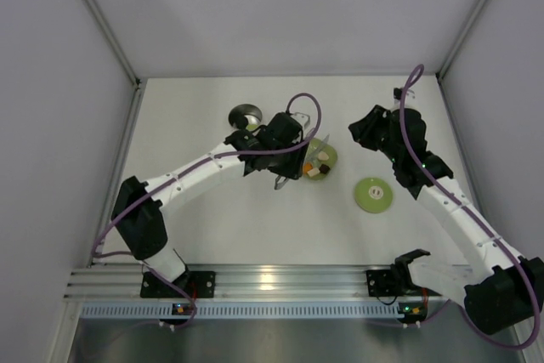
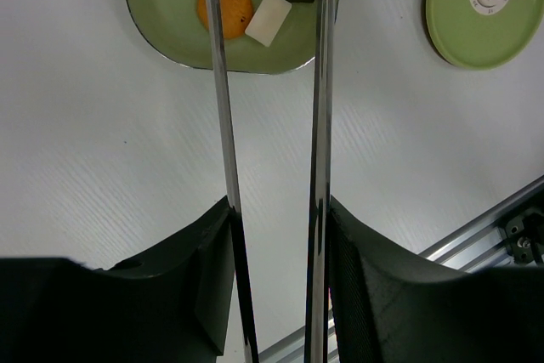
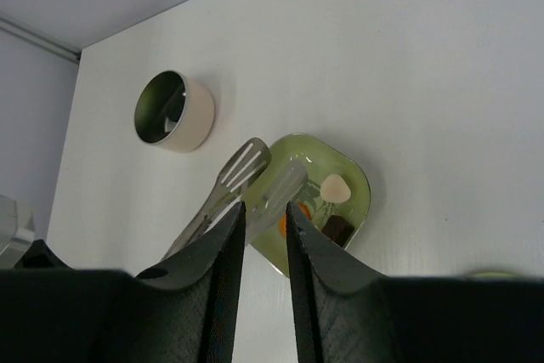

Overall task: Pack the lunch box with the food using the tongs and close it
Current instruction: Pick up the fake food from the plate.

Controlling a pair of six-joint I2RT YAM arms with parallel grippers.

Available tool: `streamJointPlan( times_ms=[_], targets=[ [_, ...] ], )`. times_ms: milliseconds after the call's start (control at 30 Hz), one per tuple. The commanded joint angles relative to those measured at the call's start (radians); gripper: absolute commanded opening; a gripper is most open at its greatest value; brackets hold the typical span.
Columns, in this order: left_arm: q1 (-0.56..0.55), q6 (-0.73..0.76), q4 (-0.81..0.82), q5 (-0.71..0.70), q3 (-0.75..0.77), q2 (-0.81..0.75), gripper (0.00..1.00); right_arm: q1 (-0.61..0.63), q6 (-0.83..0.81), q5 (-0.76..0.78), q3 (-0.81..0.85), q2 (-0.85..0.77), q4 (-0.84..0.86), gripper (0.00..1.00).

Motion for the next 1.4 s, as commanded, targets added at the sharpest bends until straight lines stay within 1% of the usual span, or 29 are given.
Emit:
streamJointPlan(
  times_ms=[0,400,867,1200,1300,1367],
  targets=[
    [-0.014,-0.003,0.041,0.026,0.02,0.019,0.47,0.02,-0.002,0.019,0.022,-0.032,-0.018,0.25],
    [-0.038,-0.006,0.064,0.03,-0.003,0.104,0.47,0.02,-0.005,0.026,0.018,-0.03,-0.019,0.26],
    [-0.038,-0.011,0.081,0.017,0.022,0.188,0.47,0.02,-0.021,0.039,0.022,-0.03,-0.03,0.26],
    [-0.038,-0.008,0.076,-0.017,0.027,0.207,0.47,0.02,-0.019,0.037,0.019,-0.023,-0.027,0.26],
    [-0.038,-0.008,0.074,-0.019,0.025,0.201,0.46,0.019,-0.018,0.039,0.016,-0.026,-0.025,0.26],
    [-0.038,-0.008,0.074,-0.022,0.027,0.194,0.43,0.019,-0.018,0.039,0.015,-0.027,-0.025,0.26]
  ],
)
